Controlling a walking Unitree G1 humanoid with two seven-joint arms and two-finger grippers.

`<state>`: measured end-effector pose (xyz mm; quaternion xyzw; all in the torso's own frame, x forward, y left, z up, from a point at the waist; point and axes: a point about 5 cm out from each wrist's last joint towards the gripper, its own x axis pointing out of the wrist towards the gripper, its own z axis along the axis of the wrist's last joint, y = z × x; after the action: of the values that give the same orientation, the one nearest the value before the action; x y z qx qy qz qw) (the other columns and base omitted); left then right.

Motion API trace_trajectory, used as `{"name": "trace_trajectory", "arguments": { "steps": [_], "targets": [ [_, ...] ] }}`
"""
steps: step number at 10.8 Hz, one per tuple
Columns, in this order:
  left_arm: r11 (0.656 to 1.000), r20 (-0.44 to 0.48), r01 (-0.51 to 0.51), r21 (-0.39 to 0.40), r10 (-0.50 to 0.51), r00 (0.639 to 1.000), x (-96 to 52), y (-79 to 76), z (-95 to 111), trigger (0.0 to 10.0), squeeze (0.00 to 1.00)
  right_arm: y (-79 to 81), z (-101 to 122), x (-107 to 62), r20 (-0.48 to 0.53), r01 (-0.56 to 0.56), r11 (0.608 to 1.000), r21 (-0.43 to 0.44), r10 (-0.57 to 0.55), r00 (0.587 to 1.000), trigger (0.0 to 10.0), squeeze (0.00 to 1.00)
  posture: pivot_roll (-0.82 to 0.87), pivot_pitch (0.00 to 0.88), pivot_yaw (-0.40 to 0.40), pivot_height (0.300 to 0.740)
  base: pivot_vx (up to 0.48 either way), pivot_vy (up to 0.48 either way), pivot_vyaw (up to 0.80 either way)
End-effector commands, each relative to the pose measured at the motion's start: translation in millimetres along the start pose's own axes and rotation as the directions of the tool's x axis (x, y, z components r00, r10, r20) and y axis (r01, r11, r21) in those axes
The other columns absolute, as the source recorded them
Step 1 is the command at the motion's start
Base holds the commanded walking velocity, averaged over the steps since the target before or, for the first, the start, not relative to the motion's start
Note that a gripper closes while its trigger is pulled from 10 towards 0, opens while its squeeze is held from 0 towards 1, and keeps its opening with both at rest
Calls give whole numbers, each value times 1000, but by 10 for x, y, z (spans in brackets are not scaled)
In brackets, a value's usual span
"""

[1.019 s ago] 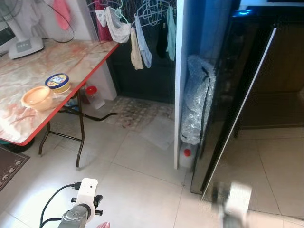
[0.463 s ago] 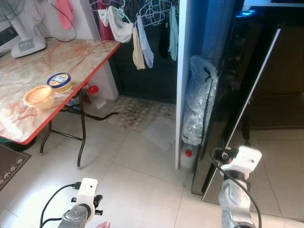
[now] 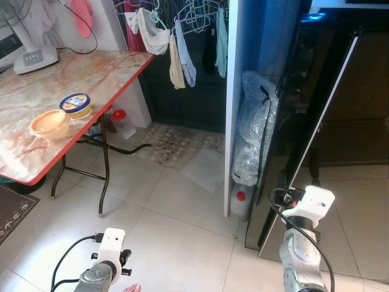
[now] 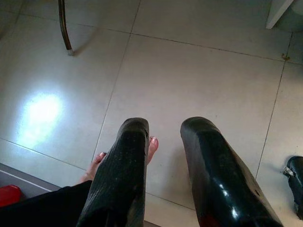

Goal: Restocking fridge

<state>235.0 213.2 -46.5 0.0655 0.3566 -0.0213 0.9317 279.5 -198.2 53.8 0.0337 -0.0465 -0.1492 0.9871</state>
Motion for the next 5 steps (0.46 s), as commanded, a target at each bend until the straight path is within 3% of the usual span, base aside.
{"name": "trace_trajectory", "arguments": {
  "steps": [1, 5],
  "targets": [
    [1000, -11, -13, -5, 13, 1000, -16, 43, -41, 10000, 0, 52, -17, -27, -12, -21, 1000, 3, 21, 1000, 10000, 0, -206, 29, 124, 740, 0, 0, 0],
    [1000, -11, -14, -4, 14, 1000, -16, 42, -41, 10000, 0, 81, -33, -32, -31, -37, 999, 9, 38, 999, 10000, 0, -204, 31, 123, 740, 0, 0, 0]
  ]
}}
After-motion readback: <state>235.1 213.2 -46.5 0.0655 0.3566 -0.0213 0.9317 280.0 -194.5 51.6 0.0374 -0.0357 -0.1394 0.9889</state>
